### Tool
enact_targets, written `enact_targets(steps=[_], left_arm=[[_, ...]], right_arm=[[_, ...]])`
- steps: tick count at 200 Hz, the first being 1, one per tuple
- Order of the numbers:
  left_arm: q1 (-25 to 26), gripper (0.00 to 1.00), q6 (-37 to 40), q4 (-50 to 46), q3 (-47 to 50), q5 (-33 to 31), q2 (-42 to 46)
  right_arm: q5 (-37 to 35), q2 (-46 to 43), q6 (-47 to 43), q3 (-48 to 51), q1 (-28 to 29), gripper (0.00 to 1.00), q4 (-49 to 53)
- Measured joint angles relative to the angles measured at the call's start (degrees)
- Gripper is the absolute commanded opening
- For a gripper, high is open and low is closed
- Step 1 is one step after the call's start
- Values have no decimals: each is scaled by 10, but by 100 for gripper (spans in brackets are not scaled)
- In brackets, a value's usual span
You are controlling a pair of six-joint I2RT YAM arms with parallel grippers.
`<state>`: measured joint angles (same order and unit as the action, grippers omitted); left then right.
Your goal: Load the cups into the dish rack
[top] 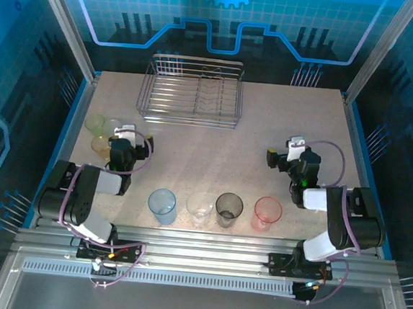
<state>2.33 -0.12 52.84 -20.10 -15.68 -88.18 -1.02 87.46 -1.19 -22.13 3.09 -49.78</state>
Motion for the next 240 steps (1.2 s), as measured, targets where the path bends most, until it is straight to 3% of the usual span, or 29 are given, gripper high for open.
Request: enact_targets(steps=[156, 177, 200, 216, 240], left_arm=[[-10, 99, 0, -9, -4, 36, 0], [9, 99, 3, -78, -31, 17, 26], [43, 99, 0, -164, -69, -38, 109], [49, 99, -15, -249, -119, -73, 176], [49, 99, -72, -385, -223, -121, 256]], right_arm=[[-43, 0, 12, 0, 0, 100, 2], [-91, -41, 11, 2, 17, 98, 36], [-128, -158, 31, -16, 49, 93, 128], [-134, -211, 83, -88, 51, 86, 227], [-118, -213, 158, -231, 54, 85, 355]])
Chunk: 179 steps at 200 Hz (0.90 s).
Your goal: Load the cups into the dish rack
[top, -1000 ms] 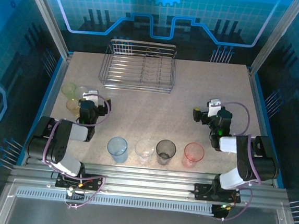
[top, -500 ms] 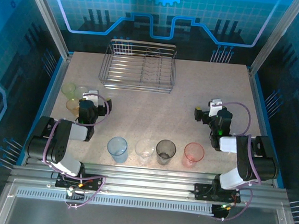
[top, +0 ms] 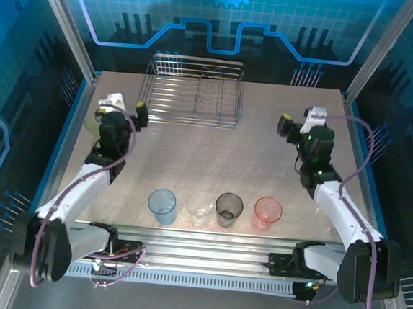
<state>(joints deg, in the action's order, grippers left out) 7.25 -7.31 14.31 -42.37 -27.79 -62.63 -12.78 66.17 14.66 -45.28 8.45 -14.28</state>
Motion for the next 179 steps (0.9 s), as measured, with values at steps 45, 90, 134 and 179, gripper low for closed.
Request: enact_targets(steps=[45, 90, 134, 179], left_arm=[[0, 99, -94, -226, -70, -2, 123], [0, 99, -121, -429, -71, 82, 186], [0, 99, -138, -536, -71, 167, 245], [0, 99, -154, -599, -71, 231, 260]], right_arm=[[89, 96, 98, -202, 15, 76, 184], [161, 250, 142, -337, 35, 70, 311], [174, 365, 152, -439, 66, 72, 393], [162, 486, 144, -577, 100, 66, 465]])
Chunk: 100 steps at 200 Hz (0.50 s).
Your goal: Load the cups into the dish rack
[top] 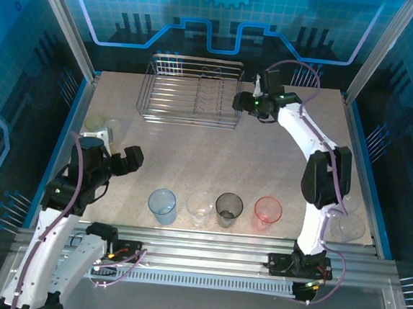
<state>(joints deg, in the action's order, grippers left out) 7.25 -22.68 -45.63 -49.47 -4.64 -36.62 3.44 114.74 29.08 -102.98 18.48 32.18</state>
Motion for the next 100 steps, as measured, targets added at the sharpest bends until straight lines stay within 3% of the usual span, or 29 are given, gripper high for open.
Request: enact_targets(steps=[43, 100], left_arm=[[0, 99, -14, -26, 0, 21, 43], [0, 99, -29, -44, 1, 35, 51]], right_arm=[[-42, 77, -15, -95, 11, 61, 68], [-80, 161, -38, -203, 11, 45, 123]])
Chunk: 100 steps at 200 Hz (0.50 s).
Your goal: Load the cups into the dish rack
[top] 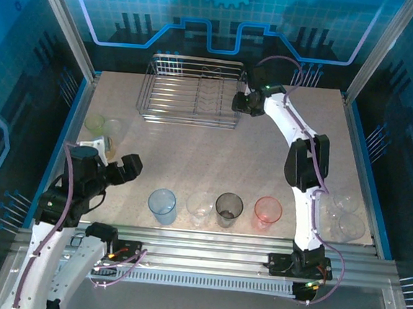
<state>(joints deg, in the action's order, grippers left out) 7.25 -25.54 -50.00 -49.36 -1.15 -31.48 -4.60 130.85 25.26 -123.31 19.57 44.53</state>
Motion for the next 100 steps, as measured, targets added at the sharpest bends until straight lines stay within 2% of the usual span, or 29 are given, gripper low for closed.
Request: enact_targets(steps=[26, 68, 92, 100], left_arm=[[0, 99, -1, -4, 1, 0, 2], [0, 99, -1, -11, 8, 0, 13], [0, 99, -1, -12, 8, 0, 20], [0, 99, -1, -12, 8, 0, 22]], right_arm=[[-12, 52, -8, -68, 0, 43, 26], [-23, 97, -24, -132, 0, 33, 65], [-25, 98, -37, -133, 0, 20, 76], [-25, 98, -38, -133, 0, 13, 78]])
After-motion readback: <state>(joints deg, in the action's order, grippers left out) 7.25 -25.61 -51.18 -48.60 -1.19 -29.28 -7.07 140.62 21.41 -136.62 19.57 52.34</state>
